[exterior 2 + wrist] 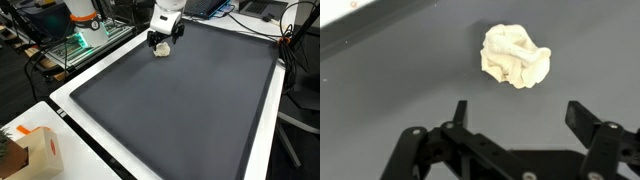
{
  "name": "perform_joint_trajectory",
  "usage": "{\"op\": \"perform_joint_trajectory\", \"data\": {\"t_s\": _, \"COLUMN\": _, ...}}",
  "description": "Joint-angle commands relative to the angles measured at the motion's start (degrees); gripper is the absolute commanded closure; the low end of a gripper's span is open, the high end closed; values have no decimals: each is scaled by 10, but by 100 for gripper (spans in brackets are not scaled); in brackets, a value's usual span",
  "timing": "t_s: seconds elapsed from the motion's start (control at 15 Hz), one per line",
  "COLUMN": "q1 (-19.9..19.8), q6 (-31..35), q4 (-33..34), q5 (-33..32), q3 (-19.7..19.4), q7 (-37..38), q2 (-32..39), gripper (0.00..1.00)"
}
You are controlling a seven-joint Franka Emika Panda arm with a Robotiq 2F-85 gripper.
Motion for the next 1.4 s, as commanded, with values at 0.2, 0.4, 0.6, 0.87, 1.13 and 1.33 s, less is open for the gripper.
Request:
{"op": "perform_joint_trajectory", "data": {"t_s": 0.2, "q1": -19, "q6": 65, "q4": -101, "q5": 107, "q3": -15, "q7": 70, "q2": -65, "gripper": 0}}
{"op": "perform_joint_trajectory", "data": {"t_s": 0.4, "q1": -25, "q6": 102, "q4": -136, "q5": 159, "q3": -20, "q7": 94, "q2": -83, "gripper": 0}}
{"op": "perform_joint_trajectory", "data": {"t_s": 0.6, "q1": -29, "q6": 139, "q4": -167, "q5": 216, "q3": -21, "q7": 118, "q2": -99, "gripper": 0}}
{"op": "perform_joint_trajectory", "data": {"t_s": 0.87, "q1": -29, "q6": 201, "q4": -205, "q5": 293, "q3": -21, "q7": 150, "q2": -118, "gripper": 0}}
{"op": "perform_joint_trajectory", "data": {"t_s": 1.13, "q1": -27, "q6": 265, "q4": -231, "q5": 338, "q3": -19, "q7": 180, "q2": -126, "gripper": 0}}
{"op": "perform_joint_trajectory", "data": {"t_s": 1.33, "q1": -27, "q6": 269, "q4": -240, "q5": 329, "q3": -19, "q7": 176, "q2": -126, "gripper": 0}}
